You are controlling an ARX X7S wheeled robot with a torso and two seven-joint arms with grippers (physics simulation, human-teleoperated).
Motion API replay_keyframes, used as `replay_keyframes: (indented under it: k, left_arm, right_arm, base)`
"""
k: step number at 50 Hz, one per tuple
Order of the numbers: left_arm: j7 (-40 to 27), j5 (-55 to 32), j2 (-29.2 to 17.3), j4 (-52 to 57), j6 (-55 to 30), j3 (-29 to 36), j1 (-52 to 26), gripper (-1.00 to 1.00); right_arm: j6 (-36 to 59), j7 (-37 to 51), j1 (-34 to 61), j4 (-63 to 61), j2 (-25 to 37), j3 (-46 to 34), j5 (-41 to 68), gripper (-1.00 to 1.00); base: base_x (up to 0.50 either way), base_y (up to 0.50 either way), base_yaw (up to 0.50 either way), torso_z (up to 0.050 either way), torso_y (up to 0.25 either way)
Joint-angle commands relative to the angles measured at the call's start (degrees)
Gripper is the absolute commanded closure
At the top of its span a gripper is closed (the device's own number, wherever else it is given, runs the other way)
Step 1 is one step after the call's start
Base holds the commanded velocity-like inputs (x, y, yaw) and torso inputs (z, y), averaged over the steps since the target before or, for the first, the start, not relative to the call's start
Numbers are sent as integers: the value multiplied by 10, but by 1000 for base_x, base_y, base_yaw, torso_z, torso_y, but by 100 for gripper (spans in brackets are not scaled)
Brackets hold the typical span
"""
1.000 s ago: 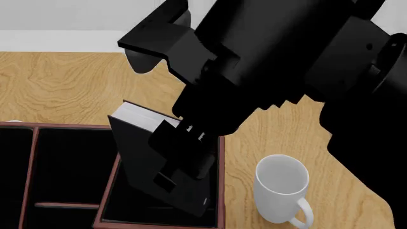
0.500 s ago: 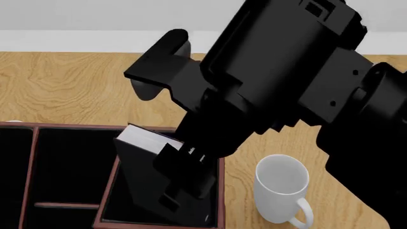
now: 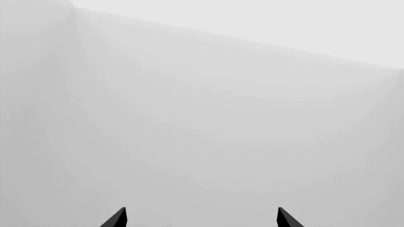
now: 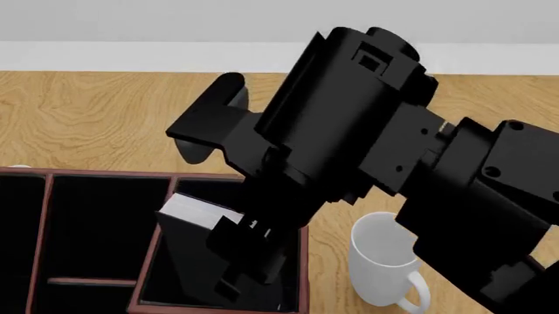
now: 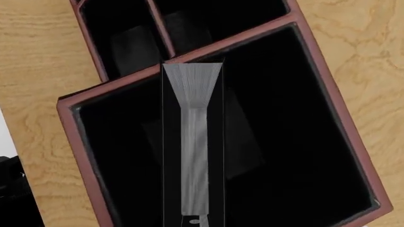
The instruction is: Pick up the book and place it in the right compartment of the caddy.
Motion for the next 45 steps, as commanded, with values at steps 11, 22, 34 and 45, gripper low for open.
replay_keyframes:
  k: [11, 22, 34, 45]
  left_arm:
    - [13, 15, 6, -19, 18, 3, 18, -100]
    - [17, 18, 6, -26, 24, 3, 22, -100]
    - [15, 15, 5, -27, 23, 5, 17, -100]
    - [3, 1, -3, -15, 16, 4, 5, -100]
  right_arm:
    - [-88, -42, -30, 80, -45, -52, -60, 100]
    - [-124, -55, -41, 123, -61, -68, -82, 100]
    - [-118, -53, -32, 113, -59, -65, -78, -100]
    - [-102, -39, -19, 88, -47, -52, -68, -100]
  base:
    - [0, 0, 0, 0, 1]
    - [0, 0, 0, 1, 1]
    - [0, 0, 0, 0, 0]
    - [0, 0, 0, 0, 0]
